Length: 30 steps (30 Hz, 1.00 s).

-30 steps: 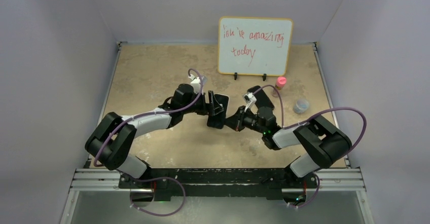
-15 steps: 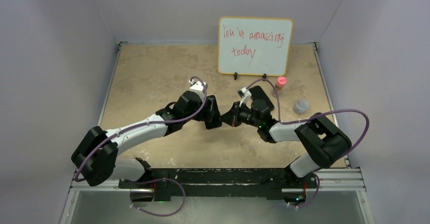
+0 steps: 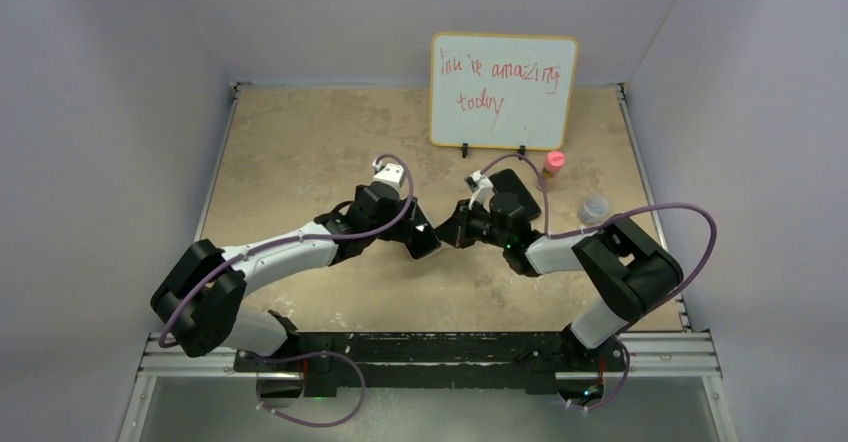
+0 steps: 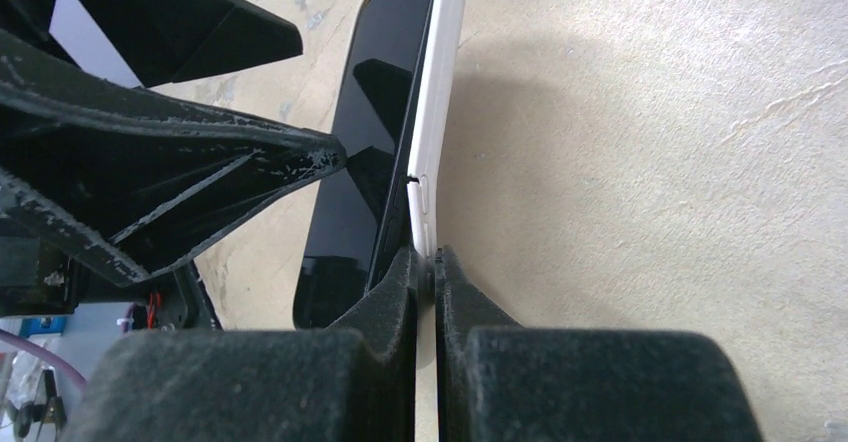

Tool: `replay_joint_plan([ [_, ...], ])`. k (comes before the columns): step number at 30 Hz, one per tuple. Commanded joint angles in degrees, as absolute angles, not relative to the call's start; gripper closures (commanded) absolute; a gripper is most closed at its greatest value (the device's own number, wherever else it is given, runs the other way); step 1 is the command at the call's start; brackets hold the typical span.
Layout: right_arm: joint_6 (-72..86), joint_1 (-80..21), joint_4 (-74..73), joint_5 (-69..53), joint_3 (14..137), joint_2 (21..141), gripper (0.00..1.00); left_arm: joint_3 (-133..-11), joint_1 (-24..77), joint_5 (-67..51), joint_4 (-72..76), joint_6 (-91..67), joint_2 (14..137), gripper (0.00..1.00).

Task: Take the phone out of the phone case
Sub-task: Remove the phone case from the phone.

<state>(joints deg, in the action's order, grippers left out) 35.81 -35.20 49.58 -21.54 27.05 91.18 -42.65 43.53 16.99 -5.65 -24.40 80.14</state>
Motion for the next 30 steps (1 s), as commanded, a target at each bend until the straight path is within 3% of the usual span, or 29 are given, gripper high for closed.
replay_joint_plan([
  [1, 35.85, -35.38, 53.57, -22.58, 31.37, 91.87, 1.00, -43.65, 43.71, 17.69, -4.79, -22.28, 77.73, 0.19],
  [8, 35.66, -35.33, 50.99, -22.15, 32.93, 94.78, 1.00, -41.22, 44.03, 17.56, -2.90, -19.66, 70.72, 0.19],
  [16, 35.33, -35.34, 49.92, -21.01, 33.27, 95.15, 1.00, -41.90, 46.01, 14.80, -2.77, -18.43, 71.21, 0.19],
  [30, 34.28, -35.36, 46.36, -19.95, 34.50, 95.16, 1.00, -48.56, 60.97, 29.56, -4.64, -15.00, 81.66, 0.19],
])
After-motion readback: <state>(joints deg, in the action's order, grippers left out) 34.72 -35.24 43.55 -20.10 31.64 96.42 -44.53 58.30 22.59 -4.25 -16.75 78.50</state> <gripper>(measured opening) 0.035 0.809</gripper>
